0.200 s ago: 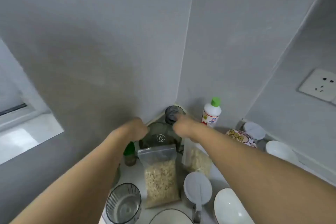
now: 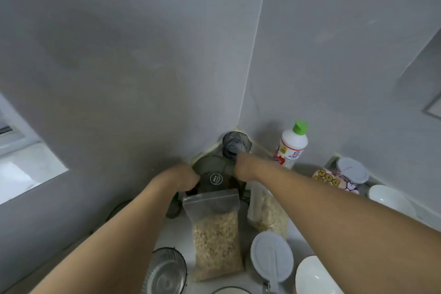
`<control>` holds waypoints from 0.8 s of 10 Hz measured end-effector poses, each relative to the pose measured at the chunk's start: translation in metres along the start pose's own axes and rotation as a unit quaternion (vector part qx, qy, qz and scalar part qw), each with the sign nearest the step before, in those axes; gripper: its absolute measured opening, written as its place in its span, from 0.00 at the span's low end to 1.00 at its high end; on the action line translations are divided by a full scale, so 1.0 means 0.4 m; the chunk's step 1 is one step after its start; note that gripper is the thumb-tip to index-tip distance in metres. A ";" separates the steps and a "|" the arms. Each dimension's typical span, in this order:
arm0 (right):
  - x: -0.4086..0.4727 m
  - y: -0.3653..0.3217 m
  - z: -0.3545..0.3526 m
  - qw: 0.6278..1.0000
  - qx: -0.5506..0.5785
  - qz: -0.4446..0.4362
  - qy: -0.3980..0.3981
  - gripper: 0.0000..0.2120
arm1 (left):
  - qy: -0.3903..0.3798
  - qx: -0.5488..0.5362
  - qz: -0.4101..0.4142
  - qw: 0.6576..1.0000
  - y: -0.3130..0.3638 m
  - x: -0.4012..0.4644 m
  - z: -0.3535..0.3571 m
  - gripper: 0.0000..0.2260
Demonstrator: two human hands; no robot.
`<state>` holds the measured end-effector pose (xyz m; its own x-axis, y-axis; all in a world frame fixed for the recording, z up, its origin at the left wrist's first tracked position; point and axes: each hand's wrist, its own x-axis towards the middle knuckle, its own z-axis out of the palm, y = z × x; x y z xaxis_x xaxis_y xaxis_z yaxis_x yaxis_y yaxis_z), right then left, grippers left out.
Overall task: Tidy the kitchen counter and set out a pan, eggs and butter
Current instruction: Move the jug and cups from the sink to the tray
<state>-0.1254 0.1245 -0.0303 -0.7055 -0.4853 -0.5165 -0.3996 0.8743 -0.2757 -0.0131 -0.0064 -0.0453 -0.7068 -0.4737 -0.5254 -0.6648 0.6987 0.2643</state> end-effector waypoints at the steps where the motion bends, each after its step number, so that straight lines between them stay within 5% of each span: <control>1: 0.033 0.010 0.022 0.998 -0.046 0.004 -0.043 0.15 | -0.011 0.010 -0.009 1.000 -0.003 0.018 0.006 0.18; 2: 0.036 -0.001 0.022 0.992 -0.094 0.008 -0.088 0.16 | -0.002 0.015 -0.008 1.000 0.000 0.036 0.007 0.20; 3: 0.041 0.001 0.020 0.997 0.064 0.021 -0.025 0.15 | 0.009 0.013 -0.008 1.000 0.004 0.040 0.005 0.22; 8: -0.004 -0.007 -0.036 0.988 0.097 0.014 0.121 0.11 | 0.219 -0.220 -0.020 0.950 0.007 0.012 -0.044 0.17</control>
<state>-0.1317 0.1226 -0.0171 -0.8434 -0.4288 -0.3236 -0.2746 0.8619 -0.4264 -0.0226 -0.0162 -0.0327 -0.6475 -0.7404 -0.1805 -0.6621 0.4292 0.6144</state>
